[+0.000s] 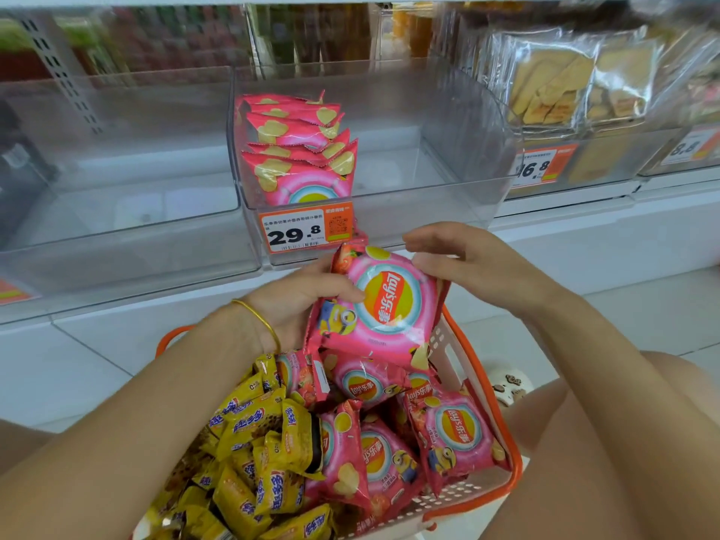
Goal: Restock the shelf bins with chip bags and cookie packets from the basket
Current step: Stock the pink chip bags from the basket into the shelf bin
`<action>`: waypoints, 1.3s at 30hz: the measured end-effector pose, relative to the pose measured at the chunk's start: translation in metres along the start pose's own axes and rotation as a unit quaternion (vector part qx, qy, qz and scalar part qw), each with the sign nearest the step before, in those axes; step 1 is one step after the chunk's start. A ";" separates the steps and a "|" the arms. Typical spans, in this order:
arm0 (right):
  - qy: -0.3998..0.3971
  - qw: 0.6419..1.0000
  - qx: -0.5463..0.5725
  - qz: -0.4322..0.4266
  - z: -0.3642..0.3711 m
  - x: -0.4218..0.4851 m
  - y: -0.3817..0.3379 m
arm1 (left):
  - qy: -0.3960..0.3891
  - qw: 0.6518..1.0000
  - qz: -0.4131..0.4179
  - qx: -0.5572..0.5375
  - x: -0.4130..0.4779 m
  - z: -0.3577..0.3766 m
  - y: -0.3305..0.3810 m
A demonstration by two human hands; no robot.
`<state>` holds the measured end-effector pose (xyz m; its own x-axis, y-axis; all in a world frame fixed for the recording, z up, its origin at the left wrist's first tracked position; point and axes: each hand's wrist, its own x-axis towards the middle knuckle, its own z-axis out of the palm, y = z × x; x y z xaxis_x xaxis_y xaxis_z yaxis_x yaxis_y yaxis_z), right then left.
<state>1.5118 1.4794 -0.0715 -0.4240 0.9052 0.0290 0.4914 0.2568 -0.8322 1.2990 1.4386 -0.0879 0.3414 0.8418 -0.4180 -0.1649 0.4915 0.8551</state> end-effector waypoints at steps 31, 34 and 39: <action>-0.021 0.952 0.285 0.110 -0.093 0.155 -0.028 | 0.193 0.965 0.137 0.112 0.084 0.006 0.181; 0.016 0.877 0.448 0.174 -0.088 0.152 -0.015 | 0.254 0.953 0.163 0.040 0.096 0.008 0.174; -0.017 0.866 0.454 0.208 -0.063 0.150 -0.016 | 0.288 0.922 0.217 0.144 0.124 0.014 0.163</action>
<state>1.4878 1.6328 -0.0189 -0.3834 0.8408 -0.3822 -0.1879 -0.4761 -0.8591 1.3280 1.6202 0.0037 -0.2598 0.9649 -0.0393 0.1106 0.0702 0.9914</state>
